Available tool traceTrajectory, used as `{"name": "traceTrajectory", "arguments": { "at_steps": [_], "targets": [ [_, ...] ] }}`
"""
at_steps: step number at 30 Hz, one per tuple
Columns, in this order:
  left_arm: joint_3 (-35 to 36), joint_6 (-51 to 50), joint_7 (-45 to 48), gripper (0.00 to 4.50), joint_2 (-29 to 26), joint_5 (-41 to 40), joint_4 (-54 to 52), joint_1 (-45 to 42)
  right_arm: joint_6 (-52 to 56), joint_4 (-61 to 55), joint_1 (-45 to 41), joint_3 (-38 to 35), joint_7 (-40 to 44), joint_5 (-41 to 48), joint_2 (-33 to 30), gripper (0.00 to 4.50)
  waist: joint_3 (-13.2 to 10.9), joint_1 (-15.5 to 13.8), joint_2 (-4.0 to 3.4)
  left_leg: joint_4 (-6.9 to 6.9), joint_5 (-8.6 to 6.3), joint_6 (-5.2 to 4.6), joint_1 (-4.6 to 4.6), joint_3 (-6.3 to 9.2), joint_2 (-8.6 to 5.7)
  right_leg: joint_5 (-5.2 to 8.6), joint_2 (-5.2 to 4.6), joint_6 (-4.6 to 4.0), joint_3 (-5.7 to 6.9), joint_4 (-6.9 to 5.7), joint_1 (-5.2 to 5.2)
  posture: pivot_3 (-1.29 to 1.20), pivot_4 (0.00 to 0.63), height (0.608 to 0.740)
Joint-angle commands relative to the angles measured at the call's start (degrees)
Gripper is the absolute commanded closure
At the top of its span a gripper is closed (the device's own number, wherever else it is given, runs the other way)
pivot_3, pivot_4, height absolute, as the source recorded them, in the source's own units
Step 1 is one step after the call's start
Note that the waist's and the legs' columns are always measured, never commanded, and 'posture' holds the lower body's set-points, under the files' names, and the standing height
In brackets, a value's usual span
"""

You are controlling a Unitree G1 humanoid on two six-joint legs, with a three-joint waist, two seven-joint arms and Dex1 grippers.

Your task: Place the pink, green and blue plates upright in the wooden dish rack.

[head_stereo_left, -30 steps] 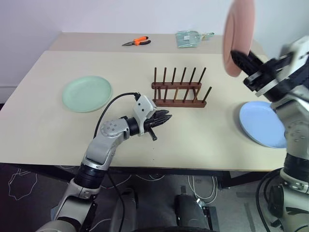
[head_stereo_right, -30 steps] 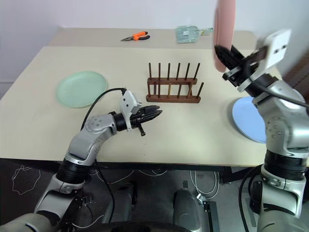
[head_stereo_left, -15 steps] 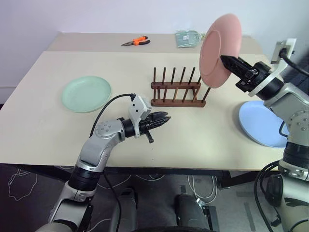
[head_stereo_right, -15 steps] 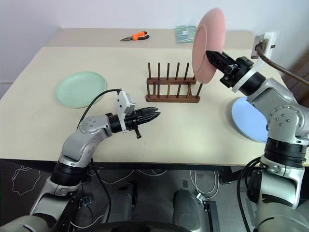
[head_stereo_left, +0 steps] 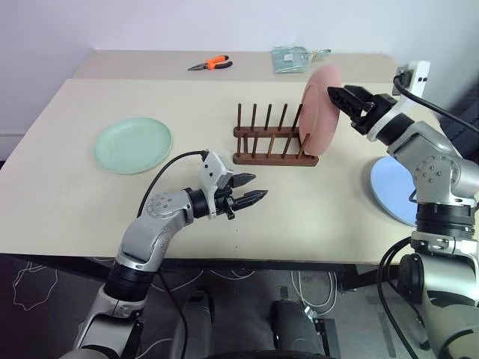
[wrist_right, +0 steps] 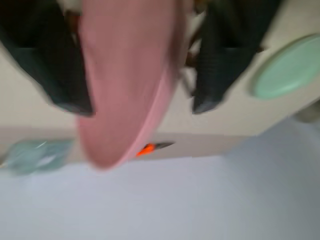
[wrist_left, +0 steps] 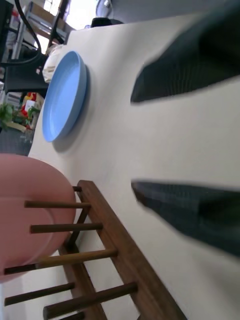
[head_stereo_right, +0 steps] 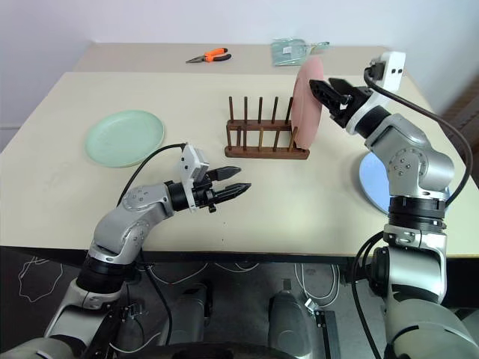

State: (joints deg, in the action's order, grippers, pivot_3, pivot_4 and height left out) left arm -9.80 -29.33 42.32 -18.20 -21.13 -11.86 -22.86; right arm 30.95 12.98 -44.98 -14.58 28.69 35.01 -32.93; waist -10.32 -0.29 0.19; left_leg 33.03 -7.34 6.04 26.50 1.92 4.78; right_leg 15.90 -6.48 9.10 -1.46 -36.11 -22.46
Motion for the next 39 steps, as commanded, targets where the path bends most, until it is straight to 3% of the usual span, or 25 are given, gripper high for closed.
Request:
{"name": "traceTrajectory", "arguments": {
  "at_steps": [1,4,7,12,16,19,24,27,31,37,39],
  "targets": [
    [2.56,2.98,-3.50,0.10,0.47,1.81,0.34,-1.16,-6.56,0.40,-2.26,-2.39,-3.21,-4.40,-0.82,0.87,0.00,-0.19,0.00,0.00,0.00,0.00,0.00,0.00,0.00,-0.01,0.00,0.01,0.00,0.00,0.01,0.00,0.150,0.740],
    [7.06,4.36,-10.66,0.10,2.04,3.37,3.70,-2.88,-10.30,0.87,-3.03,-4.94,-5.29,-6.54,-2.57,0.87,0.00,-0.39,0.00,0.03,0.00,0.00,0.00,-0.01,-0.01,-0.01,0.00,0.00,0.00,0.01,0.01,0.00,0.150,0.740],
    [14.82,5.62,-21.96,0.00,3.37,5.33,8.77,-5.73,-11.64,-5.86,-1.34,-5.72,-1.29,-4.95,-4.44,0.03,-0.01,-0.36,0.00,0.04,0.00,0.00,0.02,-0.01,-0.01,-0.01,0.00,0.00,0.00,0.02,0.00,0.00,0.150,0.740],
    [24.47,2.31,-44.26,0.00,-0.19,14.74,19.25,-11.04,-10.64,-22.59,7.20,4.19,11.06,-6.26,-9.28,0.03,-0.01,0.60,-0.01,-0.10,0.00,0.00,-0.08,0.00,0.02,0.04,0.02,0.16,0.00,-0.04,-0.02,0.00,0.150,0.740],
    [34.00,-2.23,-53.00,0.00,-0.21,11.43,21.05,-14.70,-10.61,-31.42,14.59,13.65,16.04,-10.71,-11.19,0.03,-0.03,0.91,0.08,-0.04,-0.01,0.02,-0.05,0.00,0.01,0.04,0.03,0.18,0.00,0.00,0.06,0.00,0.150,0.740],
    [40.54,-7.45,-58.69,0.00,2.55,7.41,19.60,-16.26,-11.72,-33.17,17.32,17.71,16.02,-13.37,-9.21,0.03,-0.03,0.47,0.11,0.04,0.01,0.05,-0.03,0.01,-0.01,0.02,0.02,0.12,0.00,-0.01,0.08,0.00,0.150,0.740],
    [52.81,-16.14,-67.74,0.00,10.14,-3.31,16.18,-18.99,-10.98,-35.28,20.20,21.35,14.84,-14.52,-4.15,0.03,-0.02,-0.34,0.27,0.04,0.01,0.06,-0.05,0.04,0.00,0.01,0.02,0.14,0.02,-0.02,0.11,0.00,0.150,0.740],
    [58.67,-18.25,-70.63,0.00,12.07,-9.53,19.66,-20.81,-10.77,-35.83,20.79,21.58,14.02,-15.75,-2.90,0.03,-0.07,-0.43,0.38,0.04,0.01,0.06,-0.04,0.04,-0.01,0.01,0.02,0.14,0.02,-0.01,0.10,0.00,0.150,0.740],
    [61.25,-16.16,-72.14,1.33,12.43,-13.53,21.79,-22.04,-11.24,-35.70,20.73,21.83,12.84,-18.25,-2.51,0.00,-0.06,-0.49,0.38,0.05,0.02,0.08,-0.09,0.04,-0.02,0.01,0.02,0.13,0.03,-0.01,0.17,0.00,0.150,0.740],
    [56.90,-16.03,-67.42,4.46,10.72,-15.89,23.33,-22.66,-8.38,-32.53,19.04,22.24,12.31,-20.99,-2.83,0.00,-0.10,-0.50,0.52,0.05,0.03,0.09,-0.07,0.04,-0.02,0.00,0.02,0.12,0.04,0.00,0.14,0.00,0.150,0.740],
    [51.86,-15.34,-62.50,4.49,8.88,-13.98,23.09,-22.06,-9.59,-32.19,18.60,22.73,11.38,-23.04,-2.28,0.00,-0.10,-0.48,0.53,0.02,0.03,0.10,-0.07,0.04,-0.02,0.00,0.03,0.12,0.04,-0.01,0.13,0.00,0.150,0.740]
  ]
}}
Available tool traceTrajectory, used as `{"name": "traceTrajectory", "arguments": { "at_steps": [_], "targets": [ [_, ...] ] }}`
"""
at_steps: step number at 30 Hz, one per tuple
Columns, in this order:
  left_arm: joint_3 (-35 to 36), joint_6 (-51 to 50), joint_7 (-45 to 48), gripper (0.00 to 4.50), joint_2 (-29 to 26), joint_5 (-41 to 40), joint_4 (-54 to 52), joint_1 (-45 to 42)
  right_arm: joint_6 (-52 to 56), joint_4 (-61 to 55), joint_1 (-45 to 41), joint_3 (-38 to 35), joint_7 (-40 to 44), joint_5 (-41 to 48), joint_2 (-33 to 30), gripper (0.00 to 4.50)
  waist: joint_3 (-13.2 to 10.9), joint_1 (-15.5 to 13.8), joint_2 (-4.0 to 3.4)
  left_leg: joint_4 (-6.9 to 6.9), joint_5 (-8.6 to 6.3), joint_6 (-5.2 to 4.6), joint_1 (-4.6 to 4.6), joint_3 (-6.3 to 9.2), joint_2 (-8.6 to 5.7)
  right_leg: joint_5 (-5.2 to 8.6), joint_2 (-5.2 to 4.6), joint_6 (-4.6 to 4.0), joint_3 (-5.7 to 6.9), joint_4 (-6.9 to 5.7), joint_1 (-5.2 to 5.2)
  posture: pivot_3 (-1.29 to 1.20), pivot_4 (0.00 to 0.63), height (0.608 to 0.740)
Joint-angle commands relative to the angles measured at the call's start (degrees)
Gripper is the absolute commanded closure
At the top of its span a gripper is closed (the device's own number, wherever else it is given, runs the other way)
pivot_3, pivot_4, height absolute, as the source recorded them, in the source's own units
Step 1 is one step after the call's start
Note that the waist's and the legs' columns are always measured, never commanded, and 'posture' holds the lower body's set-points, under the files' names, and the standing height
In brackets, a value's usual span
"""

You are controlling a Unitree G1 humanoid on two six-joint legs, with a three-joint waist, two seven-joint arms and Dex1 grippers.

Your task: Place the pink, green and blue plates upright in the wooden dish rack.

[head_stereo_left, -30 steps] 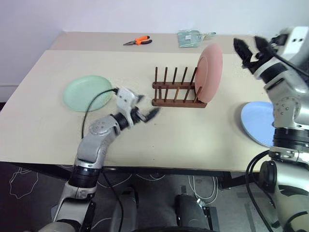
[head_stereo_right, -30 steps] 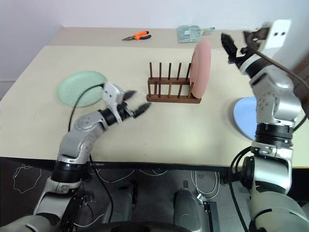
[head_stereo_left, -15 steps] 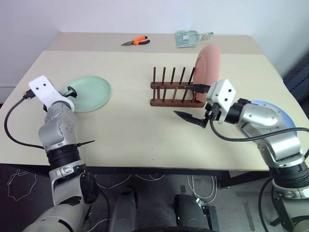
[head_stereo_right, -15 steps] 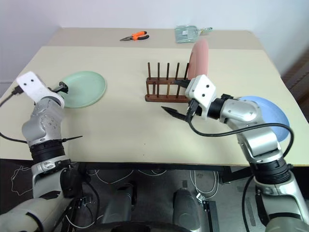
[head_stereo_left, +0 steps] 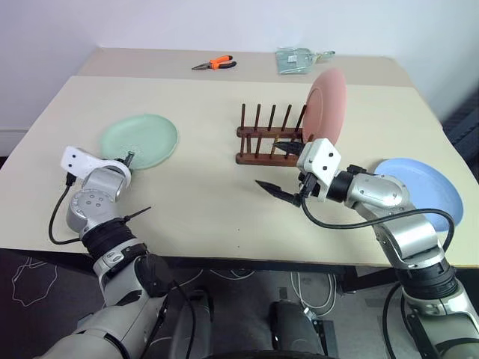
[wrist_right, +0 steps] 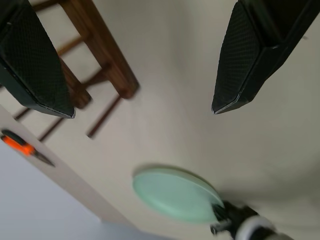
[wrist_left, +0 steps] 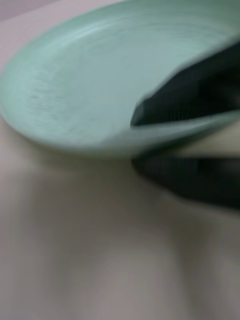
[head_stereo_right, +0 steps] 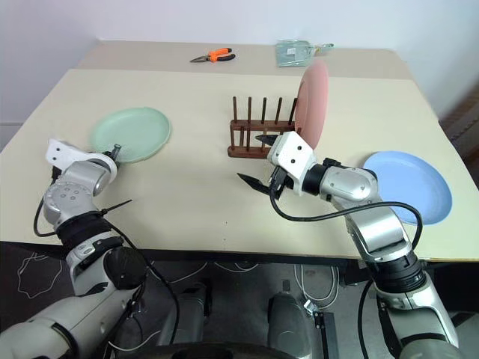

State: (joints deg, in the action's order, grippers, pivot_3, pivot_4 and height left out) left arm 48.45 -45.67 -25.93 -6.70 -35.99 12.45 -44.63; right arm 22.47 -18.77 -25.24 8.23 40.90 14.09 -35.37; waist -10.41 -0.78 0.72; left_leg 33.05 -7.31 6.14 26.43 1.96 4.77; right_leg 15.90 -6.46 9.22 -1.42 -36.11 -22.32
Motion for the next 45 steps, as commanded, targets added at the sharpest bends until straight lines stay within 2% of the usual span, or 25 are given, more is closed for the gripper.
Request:
{"name": "traceTrajectory", "arguments": {
  "at_steps": [1,3,6,10,16,18,19,20,22,27,28,29,30,33,34,36,37,40,42,45],
  "targets": [
    [-11.58,3.60,10.33,4.49,-4.44,3.72,-2.98,0.59,-1.76,-0.20,-1.52,0.45,-1.40,-3.54,0.43,0.00,0.00,0.05,0.00,-0.01,0.00,0.00,0.02,0.00,0.00,0.00,0.00,0.00,0.00,0.00,-0.04,0.00,0.150,0.740],
    [-19.62,9.34,19.08,4.49,-6.56,6.73,-7.45,1.65,-4.07,0.86,-2.63,2.26,-2.42,-7.62,0.54,0.00,-0.01,0.14,0.01,-0.06,0.02,0.04,0.04,-0.01,0.00,0.00,0.00,0.00,0.00,0.00,-0.07,0.00,0.150,0.740],
    [-24.41,13.67,26.21,4.49,-6.34,5.55,-12.91,1.55,-9.24,3.18,-4.64,5.60,-4.57,-14.73,1.08,0.00,-0.01,0.10,0.01,-0.10,0.16,0.29,0.04,-0.02,0.01,-0.01,0.00,0.00,0.00,0.01,-0.10,0.00,0.150,0.740],
    [-32.93,11.33,30.90,4.49,-8.68,8.18,-17.03,0.68,-15.55,7.77,-10.03,8.83,-11.37,-24.67,4.47,0.00,-0.01,0.12,0.01,-0.09,0.17,0.29,0.03,-0.03,0.01,-0.01,0.00,0.00,0.00,0.01,-0.09,0.00,0.150,0.740],
    [-33.46,5.15,29.34,4.49,-5.89,3.24,-19.71,-3.09,-23.90,19.04,-16.52,13.05,-16.46,-36.40,5.67,0.00,-0.01,0.19,0.02,-0.10,0.17,0.29,0.03,-0.02,0.01,-0.01,0.00,0.00,0.00,0.01,-0.10,0.00,0.150,0.740],
    [-33.03,3.17,28.38,4.49,-4.40,1.33,-20.60,-3.85,-25.33,22.76,-18.37,12.99,-17.81,-37.68,6.69,0.00,-0.03,0.14,0.04,-0.10,0.18,0.29,0.05,-0.02,0.01,-0.01,0.00,0.01,0.00,0.01,-0.10,0.00,0.150,0.740],
    [-32.91,2.40,27.89,4.50,-3.84,0.72,-21.03,-3.95,-25.82,24.24,-19.03,12.90,-18.35,-38.26,7.01,0.53,-0.04,0.13,0.06,-0.10,0.18,0.29,0.06,-0.02,0.01,-0.01,0.00,0.01,0.00,0.01,-0.10,0.00,0.150,0.740],
    [-32.26,1.55,27.33,4.50,-2.93,-0.63,-21.42,-3.91,-26.48,25.55,-19.45,13.07,-18.69,-39.23,6.99,0.80,-0.04,0.17,0.06,-0.09,0.18,0.29,0.06,-0.02,0.01,-0.01,0.00,0.01,-0.01,0.01,-0.09,0.00,0.150,0.740],
    [-31.70,0.22,26.67,4.50,-2.08,-2.19,-22.18,-3.68,-27.65,27.23,-19.78,13.11,-19.20,-40.65,7.01,1.72,-0.04,0.19,0.06,-0.10,0.18,0.29,0.05,-0.02,0.01,-0.01,0.00,0.01,0.00,0.01,-0.09,0.00,0.150,0.740],
    [-31.53,-1.76,25.47,4.50,-1.59,-3.23,-23.38,-2.22,-29.04,27.66,-18.99,12.33,-20.42,-42.77,6.71,4.33,-0.05,0.34,0.06,-0.10,0.18,0.29,0.03,-0.02,0.01,-0.01,0.00,0.01,-0.01,0.00,-0.09,0.00,0.150,0.740],
    [-30.85,-1.48,25.40,4.50,-1.26,-3.83,-23.26,-2.17,-29.58,27.43,-18.76,12.21,-20.71,-43.39,6.45,4.43,-0.05,0.33,0.06,-0.10,0.18,0.29,0.04,-0.02,0.01,-0.01,0.00,0.01,0.00,0.00,-0.10,0.00,0.150,0.740],
    [-29.93,-0.83,25.29,3.82,-0.75,-4.55,-23.04,-2.26,-30.04,27.29,-18.59,12.06,-20.86,-43.75,6.33,4.50,-0.05,0.32,0.07,-0.10,0.18,0.29,0.04,-0.02,0.01,-0.01,0.00,0.01,0.00,0.00,-0.09,0.00,0.150,0.740],
    [-28.24,0.32,24.42,3.54,0.13,-5.67,-22.39,-2.88,-30.44,26.99,-18.43,11.85,-20.89,-43.94,6.26,4.50,-0.06,0.31,0.07,-0.10,0.18,0.29,0.04,-0.02,0.01,-0.01,0.00,0.01,0.00,0.01,-0.09,0.00,0.150,0.740],
    [-23.45,7.82,21.25,2.07,0.97,-5.08,-19.87,-5.73,-31.79,25.32,-17.90,10.81,-20.90,-43.39,6.14,4.50,-0.09,0.18,0.13,-0.08,0.18,0.29,0.04,-0.02,0.01,-0.01,0.00,0.01,0.00,0.01,-0.09,0.00,0.150,0.740],
    [-21.25,10.41,19.86,1.57,0.55,-4.86,-18.15,-6.67,-32.68,24.32,-17.33,9.69,-20.83,-41.81,6.24,4.50,-0.09,0.18,0.14,-0.09,0.18,0.29,0.04,-0.01,0.01,-0.01,0.00,0.01,0.00,0.01,-0.09,0.00,0.150,0.740],
    [-20.61,15.00,19.71,1.57,-2.57,-0.75,-15.13,-6.20,-33.56,21.56,-15.53,5.94,-20.08,-36.32,6.69,4.50,-0.10,0.28,0.14,-0.10,0.18,0.29,0.03,-0.02,0.01,-0.01,0.00,0.01,0.00,0.02,-0.09,0.00,0.150,0.740],
    [-23.55,16.33,22.11,1.57,-5.50,2.98,-14.60,-4.37,-32.85,19.80,-14.41,3.40,-18.87,-31.51,7.57,4.50,-0.10,0.35,0.14,-0.12,0.18,0.29,0.02,-0.02,0.01,-0.01,0.00,0.02,0.00,0.03,-0.08,0.00,0.150,0.740],
    [-39.14,19.61,33.56,1.57,-16.17,15.76,-14.52,4.53,-24.48,11.72,-10.59,-3.58,-12.07,-12.42,10.62,4.50,-0.08,0.45,0.10,-0.21,0.18,0.30,-0.01,-0.04,0.02,-0.01,0.00,0.03,0.00,0.03,-0.08,0.00,0.150,0.740],
    [-45.99,23.28,42.73,1.57,-19.72,17.72,-16.58,10.90,-12.65,6.48,-9.27,-8.60,-10.63,0.31,12.75,4.50,-0.08,0.07,0.07,-0.27,0.18,0.30,-0.05,-0.11,0.01,-0.02,0.00,0.05,0.00,0.01,-0.01,0.00,0.150,0.740],
    [-49.98,24.43,52.98,1.57,-20.39,14.31,-21.18,17.28,2.27,1.68,-8.87,-14.91,-12.75,15.49,15.13,4.50,-0.10,-0.02,0.11,-0.22,0.04,0.09,0.03,-0.10,0.03,-0.05,0.00,-0.03,0.03,0.01,-0.01,0.00,0.150,0.740]
  ]
}}
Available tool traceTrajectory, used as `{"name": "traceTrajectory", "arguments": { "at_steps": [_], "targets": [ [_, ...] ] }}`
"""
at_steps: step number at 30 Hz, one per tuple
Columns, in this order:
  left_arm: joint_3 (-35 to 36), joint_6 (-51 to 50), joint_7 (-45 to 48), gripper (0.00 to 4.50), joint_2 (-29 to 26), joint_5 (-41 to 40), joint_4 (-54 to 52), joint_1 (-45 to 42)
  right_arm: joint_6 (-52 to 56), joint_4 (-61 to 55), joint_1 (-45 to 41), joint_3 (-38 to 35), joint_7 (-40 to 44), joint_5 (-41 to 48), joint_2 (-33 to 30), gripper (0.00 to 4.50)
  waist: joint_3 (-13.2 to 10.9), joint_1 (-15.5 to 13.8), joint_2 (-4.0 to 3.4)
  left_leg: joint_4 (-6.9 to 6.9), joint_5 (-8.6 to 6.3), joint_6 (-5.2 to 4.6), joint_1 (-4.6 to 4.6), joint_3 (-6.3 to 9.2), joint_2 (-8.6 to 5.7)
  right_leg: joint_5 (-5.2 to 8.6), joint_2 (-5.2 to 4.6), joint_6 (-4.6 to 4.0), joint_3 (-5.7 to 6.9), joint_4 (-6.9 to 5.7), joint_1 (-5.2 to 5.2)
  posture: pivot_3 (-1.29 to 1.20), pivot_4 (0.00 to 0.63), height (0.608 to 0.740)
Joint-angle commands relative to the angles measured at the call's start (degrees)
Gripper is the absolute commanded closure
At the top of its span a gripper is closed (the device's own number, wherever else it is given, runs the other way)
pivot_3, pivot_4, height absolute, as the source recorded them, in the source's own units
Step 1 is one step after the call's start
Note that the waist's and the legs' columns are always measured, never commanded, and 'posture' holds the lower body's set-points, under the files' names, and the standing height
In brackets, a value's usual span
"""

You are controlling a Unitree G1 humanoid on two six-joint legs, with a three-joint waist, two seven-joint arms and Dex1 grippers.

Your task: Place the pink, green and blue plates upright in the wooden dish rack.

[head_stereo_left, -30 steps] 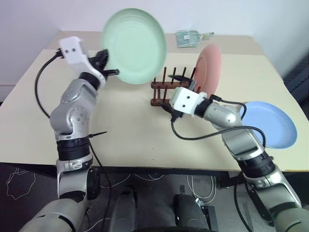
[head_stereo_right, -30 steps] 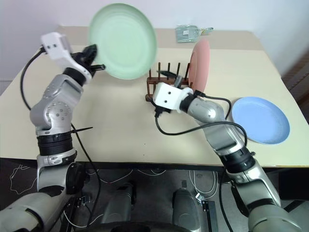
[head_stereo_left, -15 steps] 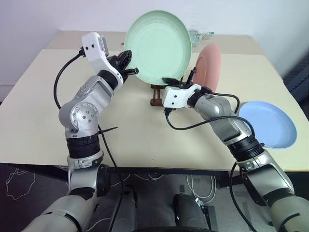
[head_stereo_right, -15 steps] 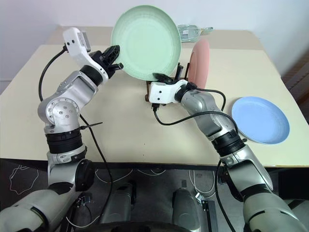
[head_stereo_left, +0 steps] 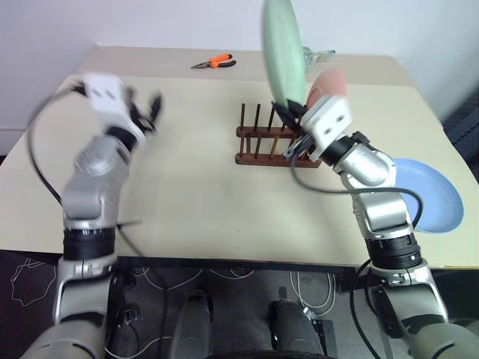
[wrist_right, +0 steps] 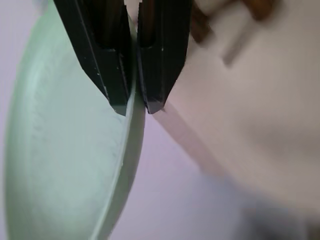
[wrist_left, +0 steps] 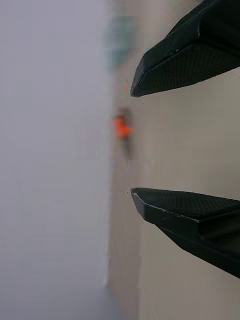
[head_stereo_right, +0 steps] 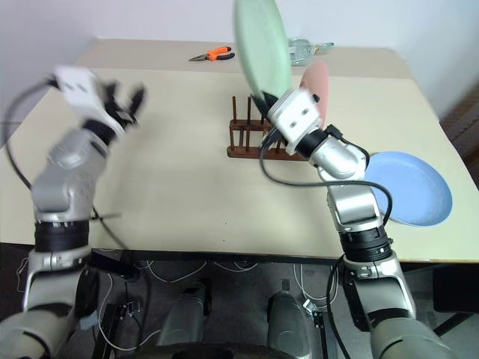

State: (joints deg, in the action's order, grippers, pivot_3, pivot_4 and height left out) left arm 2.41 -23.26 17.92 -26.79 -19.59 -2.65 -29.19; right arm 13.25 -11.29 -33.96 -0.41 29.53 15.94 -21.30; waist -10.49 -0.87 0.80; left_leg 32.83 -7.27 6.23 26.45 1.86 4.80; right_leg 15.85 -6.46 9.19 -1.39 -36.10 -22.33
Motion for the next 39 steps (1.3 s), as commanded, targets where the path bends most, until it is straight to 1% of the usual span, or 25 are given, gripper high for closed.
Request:
{"name": "traceTrajectory", "arguments": {
  "at_steps": [1,2,5,8,12,23,27,31,35,39],
  "targets": [
    [-4.90,2.33,11.65,1.57,-0.39,-2.67,-7.27,3.24,14.92,-6.52,-0.25,-7.73,-2.48,16.78,1.42,4.50,-0.03,0.22,0.03,0.04,0.00,0.00,0.04,0.00,0.03,-0.01,0.00,-0.05,0.01,0.01,-0.05,0.00,0.150,0.740],
    [-6.26,3.01,13.79,1.57,-0.67,-2.36,-8.29,4.52,17.33,-6.82,-0.35,-8.69,-3.06,18.90,1.47,4.50,-0.04,0.26,0.02,0.05,0.00,0.00,0.04,0.00,0.04,0.02,0.00,-0.17,0.01,0.00,-0.08,0.00,0.150,0.740],
    [-8.19,1.49,17.27,1.57,-0.32,-2.75,-9.58,6.46,20.93,-6.66,-0.93,-9.74,-4.76,20.74,1.08,4.50,-0.01,0.52,-0.06,0.05,0.00,0.00,0.00,-0.01,0.07,0.08,0.01,-0.30,0.00,-0.03,-0.12,0.00,0.150,0.740],
    [-8.95,0.23,18.81,1.57,0.57,-3.45,-11.51,7.12,23.49,-6.04,-1.54,-10.97,-5.60,23.20,1.18,4.50,-0.01,0.77,-0.08,0.05,0.00,-0.02,0.01,-0.02,0.07,0.09,0.00,-0.29,-0.01,-0.02,-0.14,0.00,0.150,0.740],
    [-9.37,-0.06,19.63,1.57,0.78,-2.39,-12.04,7.68,26.06,-5.11,-2.25,-12.26,-5.28,26.42,0.83,4.50,-0.02,0.73,-0.08,0.05,0.00,-0.05,0.02,-0.02,0.06,0.08,0.00,-0.25,-0.02,-0.02,-0.14,0.00,0.150,0.740],
    [-9.46,-0.94,20.14,1.57,1.29,-2.18,-13.23,8.77,26.94,-1.53,-3.82,-12.27,-4.14,27.28,-0.67,4.50,-0.02,0.62,-0.09,0.09,-0.02,-0.07,0.04,-0.02,0.06,0.09,0.00,-0.27,-0.02,-0.01,-0.14,0.00,0.150,0.740],
    [-9.96,-1.00,20.35,1.57,1.51,-1.94,-13.46,8.84,29.51,5.22,-8.20,-12.69,-5.27,27.33,-0.84,4.50,-0.02,0.78,-0.09,0.10,-0.02,-0.07,0.03,-0.02,0.06,0.09,0.01,-0.28,-0.03,-0.01,-0.15,0.00,0.150,0.740],
    [-10.19,-1.11,20.34,1.53,1.92,-1.64,-13.56,8.62,29.45,9.49,-12.21,-12.21,-5.13,25.35,-1.93,3.06,-0.03,0.73,-0.11,0.09,-0.02,-0.08,0.06,-0.02,0.06,0.09,0.00,-0.27,-0.03,0.00,-0.16,0.00,0.150,0.740],
    [-10.06,-1.30,20.22,1.53,2.00,-1.41,-14.02,9.02,28.09,9.16,-12.37,-9.88,-3.33,21.89,-4.23,1.09,-0.03,0.45,-0.11,0.09,-0.03,-0.09,0.09,-0.02,0.05,0.09,0.01,-0.26,-0.03,0.00,-0.19,0.00,0.150,0.740],
    [-10.03,-1.51,20.22,1.53,1.95,-1.09,-14.38,9.54,23.50,8.08,-11.95,-8.43,-2.20,17.06,-6.18,1.09,-0.04,0.55,-0.12,0.09,-0.03,-0.10,0.09,-0.02,0.05,0.09,0.01,-0.26,-0.03,0.00,-0.20,0.00,0.150,0.740]
  ]
}}
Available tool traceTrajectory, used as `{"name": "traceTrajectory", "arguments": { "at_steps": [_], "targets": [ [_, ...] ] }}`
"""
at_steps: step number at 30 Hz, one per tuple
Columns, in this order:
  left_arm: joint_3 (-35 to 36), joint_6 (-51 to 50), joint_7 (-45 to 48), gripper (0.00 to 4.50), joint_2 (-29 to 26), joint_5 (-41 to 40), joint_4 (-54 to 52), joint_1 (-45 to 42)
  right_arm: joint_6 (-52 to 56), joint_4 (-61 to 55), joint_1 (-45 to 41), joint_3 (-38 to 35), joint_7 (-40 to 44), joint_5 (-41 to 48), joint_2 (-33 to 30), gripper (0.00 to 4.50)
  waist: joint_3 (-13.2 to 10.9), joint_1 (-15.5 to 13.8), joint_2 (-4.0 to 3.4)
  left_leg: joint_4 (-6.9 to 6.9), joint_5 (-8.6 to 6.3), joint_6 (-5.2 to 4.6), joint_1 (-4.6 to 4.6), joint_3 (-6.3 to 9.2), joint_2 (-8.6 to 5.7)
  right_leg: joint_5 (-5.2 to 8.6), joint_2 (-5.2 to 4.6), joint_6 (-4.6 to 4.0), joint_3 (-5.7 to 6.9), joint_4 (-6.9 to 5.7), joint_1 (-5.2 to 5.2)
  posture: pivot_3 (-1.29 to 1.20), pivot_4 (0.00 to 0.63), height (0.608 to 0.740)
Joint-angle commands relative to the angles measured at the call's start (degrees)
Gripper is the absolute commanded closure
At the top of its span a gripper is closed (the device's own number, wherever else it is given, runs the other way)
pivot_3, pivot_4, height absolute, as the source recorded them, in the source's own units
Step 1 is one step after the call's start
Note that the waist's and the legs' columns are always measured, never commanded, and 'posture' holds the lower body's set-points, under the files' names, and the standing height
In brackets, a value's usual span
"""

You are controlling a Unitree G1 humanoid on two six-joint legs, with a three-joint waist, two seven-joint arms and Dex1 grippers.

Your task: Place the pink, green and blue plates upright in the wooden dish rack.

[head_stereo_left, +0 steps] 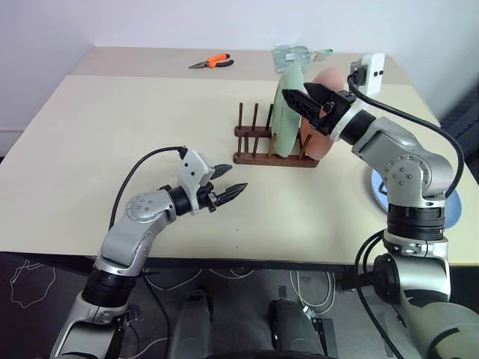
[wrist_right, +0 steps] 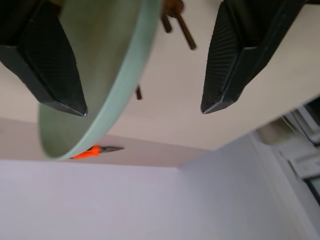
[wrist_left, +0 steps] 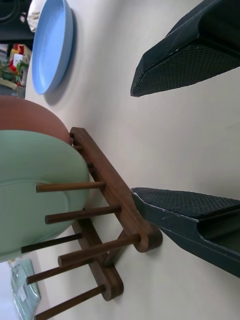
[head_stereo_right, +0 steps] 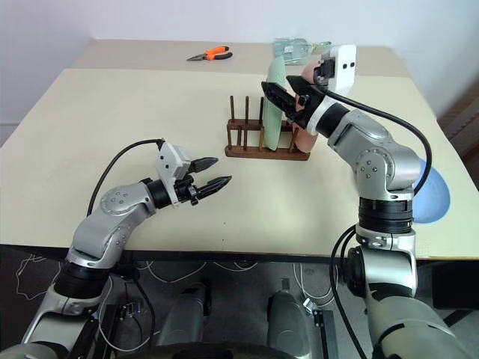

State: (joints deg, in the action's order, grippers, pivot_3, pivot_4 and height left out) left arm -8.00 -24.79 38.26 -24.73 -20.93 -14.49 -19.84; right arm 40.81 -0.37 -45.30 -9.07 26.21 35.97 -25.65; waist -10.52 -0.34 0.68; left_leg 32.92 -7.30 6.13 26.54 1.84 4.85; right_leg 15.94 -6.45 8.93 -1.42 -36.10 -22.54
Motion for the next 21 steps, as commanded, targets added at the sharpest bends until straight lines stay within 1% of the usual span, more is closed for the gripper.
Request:
{"name": "traceTrajectory", "arguments": {
  "at_steps": [1,5,7,8,11,12,14,15,17,19,21],
  "targets": [
    [0.38,0.00,-0.10,1.53,-0.09,0.31,-2.60,0.24,-5.06,-3.69,-0.47,0.21,1.72,-3.85,-2.79,1.09,0.00,0.03,0.00,0.00,0.00,0.00,0.00,0.00,0.00,0.00,0.00,0.00,0.00,0.00,0.00,0.00,0.150,0.740],
    [0.38,-0.12,0.13,1.53,0.00,0.44,-2.28,-0.08,-8.13,-8.47,1.61,0.09,4.89,-7.45,-8.94,1.09,-0.01,-0.37,-0.01,0.00,0.00,0.00,0.05,0.00,-0.01,0.01,0.00,0.00,0.00,0.03,-0.01,0.00,0.150,0.740],
    [0.02,0.11,0.46,1.53,-0.10,0.79,-1.94,-0.36,-8.59,-9.11,2.59,-2.03,6.05,-6.84,-11.21,1.09,-0.01,-0.30,-0.01,0.00,0.00,0.00,0.05,0.00,-0.01,0.01,0.00,0.00,0.00,0.05,-0.01,0.00,0.150,0.740],
    [-0.30,0.41,0.72,1.53,-0.25,1.19,-1.73,-0.49,-8.27,-8.91,2.85,-4.28,5.74,-6.09,-12.27,0.82,-0.01,-0.27,-0.01,0.00,0.00,0.00,0.03,0.00,-0.01,0.01,0.00,0.00,0.00,0.05,0.00,0.00,0.150,0.740],
    [-1.15,1.29,1.63,1.53,-0.48,2.16,-0.87,-1.13,-6.61,-8.71,7.57,-13.49,7.51,-3.12,-17.74,0.04,-0.02,-0.73,0.01,0.02,0.00,0.00,0.03,0.00,-0.01,0.02,-0.01,-0.02,0.00,0.07,0.05,0.00,0.150,0.740],
    [-1.54,1.58,2.02,1.53,-0.41,2.48,-0.54,-1.49,-6.11,-8.23,10.36,-15.94,7.55,-3.42,-19.46,0.04,-0.03,-0.83,0.02,0.04,-0.02,-0.02,0.05,0.01,-0.03,0.03,-0.01,-0.02,0.00,0.13,0.08,0.00,0.150,0.740],
    [-2.38,2.12,3.04,1.53,-0.08,2.88,0.07,-2.25,-5.59,-8.64,18.03,-18.17,9.31,-5.23,-22.76,0.04,-0.01,-1.22,0.04,0.05,-0.04,-0.06,0.08,0.00,-0.04,0.02,-0.02,-0.03,0.00,0.26,0.12,0.00,0.150,0.740],
    [-2.77,2.34,3.63,1.53,0.26,2.79,0.37,-2.64,-6.48,-9.32,22.55,-18.42,10.24,-6.81,-23.97,0.04,-0.01,-1.24,0.04,0.04,-0.07,-0.09,0.05,0.00,-0.04,0.02,-0.02,-0.03,0.00,0.33,0.18,0.00,0.150,0.740],
    [-3.38,2.64,4.47,1.53,1.00,2.88,1.14,-3.33,-5.94,-10.76,28.92,-18.10,10.12,-8.44,-24.81,0.04,0.01,-1.10,-0.01,0.04,-0.08,-0.11,0.03,-0.04,-0.03,0.02,-0.02,-0.03,-0.01,0.40,0.20,0.00,0.150,0.740],
    [-4.19,3.14,5.38,1.53,1.32,3.52,2.16,-3.94,-5.74,-12.85,34.13,-15.72,9.11,-10.81,-24.75,0.04,0.05,-0.30,-0.22,0.07,-0.08,-0.11,0.01,-0.04,-0.03,0.01,-0.02,-0.02,-0.03,0.36,0.19,0.00,0.150,0.740],
    [-4.96,3.83,6.39,1.53,1.24,4.24,3.13,-4.49,-5.53,-13.76,37.32,-12.56,6.76,-13.76,-23.54,0.04,0.09,0.32,-0.29,0.10,-0.07,-0.11,-0.05,-0.06,-0.03,0.00,-0.03,-0.02,-0.06,0.33,0.21,0.00,0.150,0.740]
  ]
}}
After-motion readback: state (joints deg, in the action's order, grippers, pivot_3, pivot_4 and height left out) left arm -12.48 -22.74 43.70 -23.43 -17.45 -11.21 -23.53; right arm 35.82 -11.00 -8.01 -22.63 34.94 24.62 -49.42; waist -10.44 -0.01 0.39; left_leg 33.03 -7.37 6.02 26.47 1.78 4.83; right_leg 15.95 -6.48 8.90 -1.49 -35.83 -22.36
